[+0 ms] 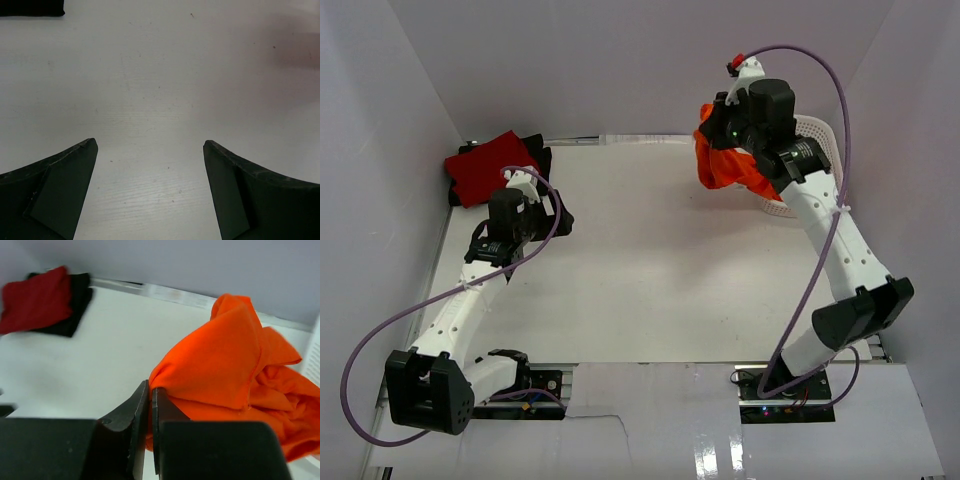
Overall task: Fold and stack the t-shirts
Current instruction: Grab crumpled tshirt from bin with the right arm, then move the tshirt to the center of the board
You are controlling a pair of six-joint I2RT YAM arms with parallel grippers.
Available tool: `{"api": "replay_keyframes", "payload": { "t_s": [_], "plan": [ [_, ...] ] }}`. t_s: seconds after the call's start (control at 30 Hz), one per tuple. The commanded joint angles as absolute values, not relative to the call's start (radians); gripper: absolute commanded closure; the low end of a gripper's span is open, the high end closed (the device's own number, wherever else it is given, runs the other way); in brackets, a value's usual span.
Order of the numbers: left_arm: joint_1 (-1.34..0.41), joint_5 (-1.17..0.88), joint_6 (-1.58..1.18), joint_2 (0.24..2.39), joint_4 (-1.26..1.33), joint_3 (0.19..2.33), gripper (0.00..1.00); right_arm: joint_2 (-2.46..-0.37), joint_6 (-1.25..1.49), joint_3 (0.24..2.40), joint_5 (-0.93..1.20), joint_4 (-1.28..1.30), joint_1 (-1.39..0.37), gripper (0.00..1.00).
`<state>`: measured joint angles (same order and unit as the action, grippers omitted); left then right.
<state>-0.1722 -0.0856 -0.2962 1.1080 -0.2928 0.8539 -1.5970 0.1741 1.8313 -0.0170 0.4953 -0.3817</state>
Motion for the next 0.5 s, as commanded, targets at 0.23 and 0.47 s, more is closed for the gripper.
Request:
{"api": "replay_keyframes", "payload": {
  "t_s": [0.23,0.47],
  "plan": [
    [-0.173,-0.028,-0.298,1.040,-0.298,0.879,0.02,-1.370,0.121,1.822,0.285,0.647,-0.451,0.92],
    [-0.173,-0.014,-0.299,1.032,-0.296,0.877,0.02,-1.328,0.109,1.888,0.261,0.722,-0.449,0.92]
  ]
}}
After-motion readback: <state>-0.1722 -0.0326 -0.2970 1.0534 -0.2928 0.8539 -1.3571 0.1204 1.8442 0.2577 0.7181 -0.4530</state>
